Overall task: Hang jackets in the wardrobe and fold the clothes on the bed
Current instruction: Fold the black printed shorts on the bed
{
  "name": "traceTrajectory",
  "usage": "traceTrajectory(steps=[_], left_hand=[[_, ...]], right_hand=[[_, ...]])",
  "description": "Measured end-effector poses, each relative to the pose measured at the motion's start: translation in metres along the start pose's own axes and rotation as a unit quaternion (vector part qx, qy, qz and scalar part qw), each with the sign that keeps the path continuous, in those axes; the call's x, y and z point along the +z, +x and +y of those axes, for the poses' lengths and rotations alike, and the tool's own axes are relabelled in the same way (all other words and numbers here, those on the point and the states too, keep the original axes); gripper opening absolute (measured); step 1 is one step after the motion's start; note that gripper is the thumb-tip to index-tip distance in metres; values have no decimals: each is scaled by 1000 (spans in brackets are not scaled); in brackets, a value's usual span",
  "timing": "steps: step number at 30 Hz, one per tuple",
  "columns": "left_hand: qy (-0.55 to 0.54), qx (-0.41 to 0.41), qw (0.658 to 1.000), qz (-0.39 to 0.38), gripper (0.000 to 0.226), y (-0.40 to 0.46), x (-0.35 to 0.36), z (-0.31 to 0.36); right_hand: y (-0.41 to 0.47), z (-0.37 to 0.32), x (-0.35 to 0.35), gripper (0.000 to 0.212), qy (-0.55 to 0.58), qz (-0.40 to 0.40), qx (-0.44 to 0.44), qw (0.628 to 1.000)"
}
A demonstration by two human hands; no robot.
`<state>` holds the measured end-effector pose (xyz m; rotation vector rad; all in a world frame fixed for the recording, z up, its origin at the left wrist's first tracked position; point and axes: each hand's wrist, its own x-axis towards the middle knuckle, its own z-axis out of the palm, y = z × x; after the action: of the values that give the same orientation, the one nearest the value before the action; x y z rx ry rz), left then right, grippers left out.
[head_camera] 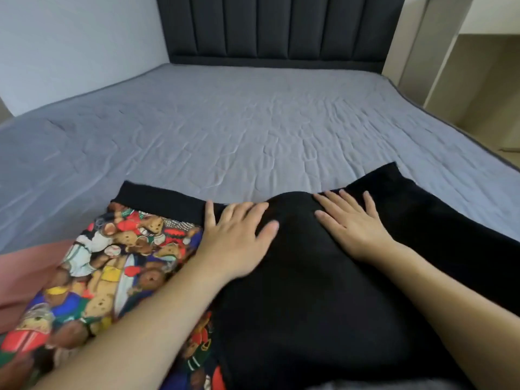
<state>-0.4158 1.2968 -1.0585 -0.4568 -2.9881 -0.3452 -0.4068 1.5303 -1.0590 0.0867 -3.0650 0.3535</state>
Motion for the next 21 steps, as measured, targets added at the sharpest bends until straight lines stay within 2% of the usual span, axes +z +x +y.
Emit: traceTrajectory(steps=[2, 5, 7, 11, 13, 16, 18, 20, 21], left_hand=[[33, 2, 999, 1, 61, -5, 17, -3], [31, -12, 998, -46, 63, 3, 9, -11], [59, -29, 996, -63, 65, -3, -5, -25], [128, -114, 983, -73, 67, -42, -38, -87], [99, -182, 975, -82, 68, -68, -56, -117], [-44, -273, 957, -90, 75, -105, -79, -132], [-58, -263, 962, -39, 75, -126, -87, -134], [-91, -254, 962, 33, 62, -142, -99, -134], [-133, -260, 956, 36, 51, -149, -105, -133]], right_hand=[[-4, 2, 9, 65, -45, 32, 24, 998], [-3, 2, 9, 73, -78, 46, 87, 992], [-8, 7, 2, 75, -81, 34, 145, 985], [-36, 28, -16, 76, -35, -17, 258, 965], [-52, 24, -25, 77, -41, -59, 307, 949], [-56, -10, -36, 70, -71, -108, 374, 919], [-42, -51, -39, 65, -69, -87, 330, 937], [-19, -106, -39, 63, -48, -58, 162, 984], [-8, -137, -38, 64, -9, -69, 80, 994]])
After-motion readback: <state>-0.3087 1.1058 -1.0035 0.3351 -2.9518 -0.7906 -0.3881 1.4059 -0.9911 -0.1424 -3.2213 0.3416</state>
